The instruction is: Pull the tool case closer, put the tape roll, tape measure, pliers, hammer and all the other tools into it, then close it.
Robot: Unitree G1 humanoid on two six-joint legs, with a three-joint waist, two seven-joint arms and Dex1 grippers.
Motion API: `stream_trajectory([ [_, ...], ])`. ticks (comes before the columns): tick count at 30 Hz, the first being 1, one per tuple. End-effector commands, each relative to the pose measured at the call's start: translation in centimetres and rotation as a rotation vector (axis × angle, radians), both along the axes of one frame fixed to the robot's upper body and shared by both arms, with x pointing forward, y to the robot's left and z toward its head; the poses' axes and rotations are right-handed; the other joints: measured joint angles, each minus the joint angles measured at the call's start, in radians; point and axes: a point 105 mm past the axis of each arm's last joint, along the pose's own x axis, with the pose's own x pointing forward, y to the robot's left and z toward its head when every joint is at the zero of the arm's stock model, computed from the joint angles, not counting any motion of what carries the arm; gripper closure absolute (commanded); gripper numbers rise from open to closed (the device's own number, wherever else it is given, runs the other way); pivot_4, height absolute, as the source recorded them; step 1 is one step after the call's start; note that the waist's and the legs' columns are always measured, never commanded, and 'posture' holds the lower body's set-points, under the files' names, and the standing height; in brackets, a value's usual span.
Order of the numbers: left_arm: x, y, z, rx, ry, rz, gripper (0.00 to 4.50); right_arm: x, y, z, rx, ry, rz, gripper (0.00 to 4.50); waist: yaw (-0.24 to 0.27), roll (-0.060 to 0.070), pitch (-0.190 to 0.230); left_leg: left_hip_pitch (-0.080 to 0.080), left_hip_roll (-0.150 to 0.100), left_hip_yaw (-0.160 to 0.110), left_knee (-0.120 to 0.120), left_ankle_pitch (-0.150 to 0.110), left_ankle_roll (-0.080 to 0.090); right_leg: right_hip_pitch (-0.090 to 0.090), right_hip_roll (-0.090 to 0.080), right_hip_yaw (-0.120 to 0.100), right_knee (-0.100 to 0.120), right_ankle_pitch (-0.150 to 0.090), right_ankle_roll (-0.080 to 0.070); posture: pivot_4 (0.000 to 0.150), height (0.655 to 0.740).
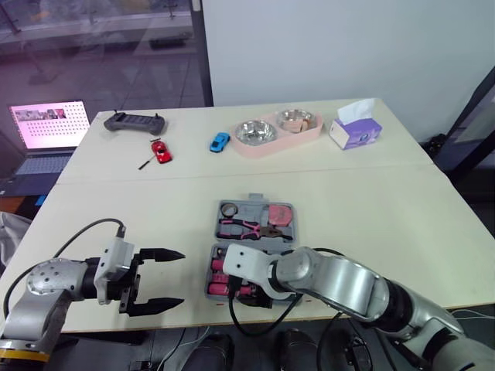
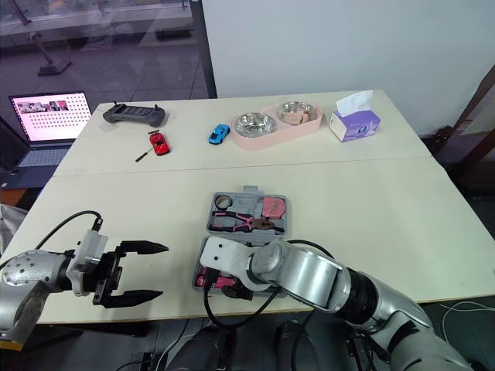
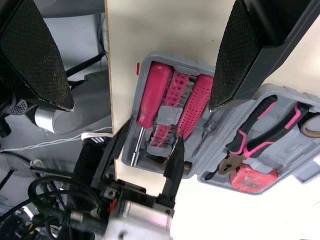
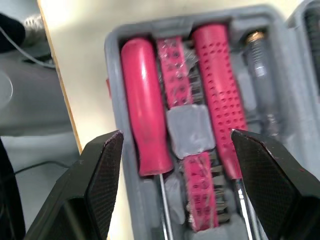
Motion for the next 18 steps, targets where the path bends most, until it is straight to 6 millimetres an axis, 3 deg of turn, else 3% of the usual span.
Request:
stream_trajectory([
  [1,0.1,0.0,0.6,-0.006,-0.029,-0.005,0.00,-0.2,0.0,0.8,0.090,-0.017,0.006,1.77,0.001,0.000,0.000,0.000,0.000,0.000,0.000,0.000,0.000,0.000,0.000,0.000,0.000,0.000,0.000,0.150,0.7370],
  [7,0.2,0.0,0.7,-0.006,-0.029,-0.005,0.00,-0.8,-0.6,-0.8,0.065,0.007,0.009,4.47,-0.001,0.000,0.000,0.000,0.000,0.000,0.000,0.000,0.000,0.000,0.000,0.000,0.000,0.000,0.000,0.150,0.7370],
  [18,0.1,0.0,0.6,-0.004,-0.028,0.000,0.00,-1.3,-1.7,-3.7,-0.006,0.073,-0.035,4.47,0.001,-0.001,0.000,0.000,0.001,0.000,0.000,0.000,0.000,0.000,0.000,0.000,0.000,0.000,0.000,0.150,0.7370],
])
